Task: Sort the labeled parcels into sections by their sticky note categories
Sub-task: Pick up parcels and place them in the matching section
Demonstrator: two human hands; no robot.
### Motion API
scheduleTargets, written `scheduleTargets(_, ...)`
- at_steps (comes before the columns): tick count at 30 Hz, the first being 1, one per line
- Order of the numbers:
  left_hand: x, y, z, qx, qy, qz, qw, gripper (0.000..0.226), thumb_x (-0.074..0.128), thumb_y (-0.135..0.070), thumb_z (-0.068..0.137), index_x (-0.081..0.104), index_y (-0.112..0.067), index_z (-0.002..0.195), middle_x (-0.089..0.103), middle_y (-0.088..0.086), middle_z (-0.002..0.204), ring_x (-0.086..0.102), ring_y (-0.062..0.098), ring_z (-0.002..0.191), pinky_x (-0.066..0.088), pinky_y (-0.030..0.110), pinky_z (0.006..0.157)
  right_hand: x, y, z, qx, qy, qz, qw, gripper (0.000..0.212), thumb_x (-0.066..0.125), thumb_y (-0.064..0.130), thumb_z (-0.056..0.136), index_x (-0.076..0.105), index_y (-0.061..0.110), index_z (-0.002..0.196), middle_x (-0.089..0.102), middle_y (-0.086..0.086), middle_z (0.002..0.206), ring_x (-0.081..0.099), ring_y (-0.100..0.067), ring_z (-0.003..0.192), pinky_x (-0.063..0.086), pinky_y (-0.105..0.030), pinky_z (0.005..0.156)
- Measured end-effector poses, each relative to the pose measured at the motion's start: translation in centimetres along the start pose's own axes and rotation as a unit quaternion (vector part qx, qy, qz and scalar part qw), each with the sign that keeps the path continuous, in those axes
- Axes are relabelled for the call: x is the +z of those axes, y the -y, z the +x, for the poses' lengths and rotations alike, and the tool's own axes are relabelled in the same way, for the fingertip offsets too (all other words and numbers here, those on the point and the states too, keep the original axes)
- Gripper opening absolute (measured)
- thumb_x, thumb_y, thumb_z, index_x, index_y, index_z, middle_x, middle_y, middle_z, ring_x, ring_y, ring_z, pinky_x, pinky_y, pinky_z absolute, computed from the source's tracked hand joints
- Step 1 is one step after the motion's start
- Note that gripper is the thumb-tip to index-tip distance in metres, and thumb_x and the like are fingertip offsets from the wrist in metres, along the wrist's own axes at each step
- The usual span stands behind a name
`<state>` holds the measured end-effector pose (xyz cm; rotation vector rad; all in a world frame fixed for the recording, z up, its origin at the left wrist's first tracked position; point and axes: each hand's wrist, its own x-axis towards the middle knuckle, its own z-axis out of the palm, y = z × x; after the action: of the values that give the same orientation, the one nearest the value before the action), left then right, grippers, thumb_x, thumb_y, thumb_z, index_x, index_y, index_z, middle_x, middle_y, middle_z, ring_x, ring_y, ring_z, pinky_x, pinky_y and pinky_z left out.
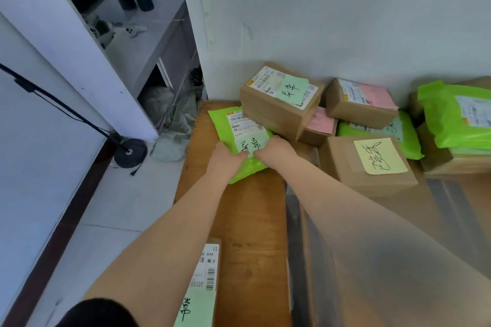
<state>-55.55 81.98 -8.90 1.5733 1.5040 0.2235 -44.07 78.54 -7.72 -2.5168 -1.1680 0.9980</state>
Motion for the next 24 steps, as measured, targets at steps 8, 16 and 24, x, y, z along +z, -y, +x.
scheduleTargets(8,-1.5,0.9,-1.6,0.032,-0.034,-0.057,0.997,0.063,0.064,-0.026,0.087,0.036,-0.01,0.14,0.05,0.008,0.137,0.049,0.024,0.123,0.04,0.03,0.088,0.1,1.1,-1.8,-0.027,-0.036,0.104,0.994,0.045,0.064,0.028,0.085,0.055,0.004,0.122,0.061,-0.012,0.121,0.057,-0.029,0.112,0.042,-0.028,0.076)
scheduleTargets(16,-4.5,1.1,-7.5,0.08,-0.045,-0.073,0.993,0.054,0.063,-0.02,0.088,0.042,-0.008,0.136,0.052,0.008,0.134,0.048,0.018,0.118,0.032,0.015,0.076,0.2,1.1,-7.7,-0.021,-0.037,0.143,0.989,0.052,0.063,0.036,0.087,0.049,0.0,0.122,0.059,-0.013,0.121,0.056,-0.029,0.11,0.038,-0.027,0.071)
scheduleTargets(24,-4.4,3.8,-15.3,0.136,-0.005,-0.055,0.989,0.056,0.065,-0.02,0.087,0.042,-0.011,0.137,0.054,0.004,0.131,0.048,0.009,0.104,0.033,0.012,0.074,2.3,-2.0,-16.0,-0.015,-0.076,0.188,0.979,0.055,0.068,0.029,0.084,0.043,0.001,0.124,0.057,-0.013,0.125,0.056,-0.03,0.112,0.046,-0.034,0.081)
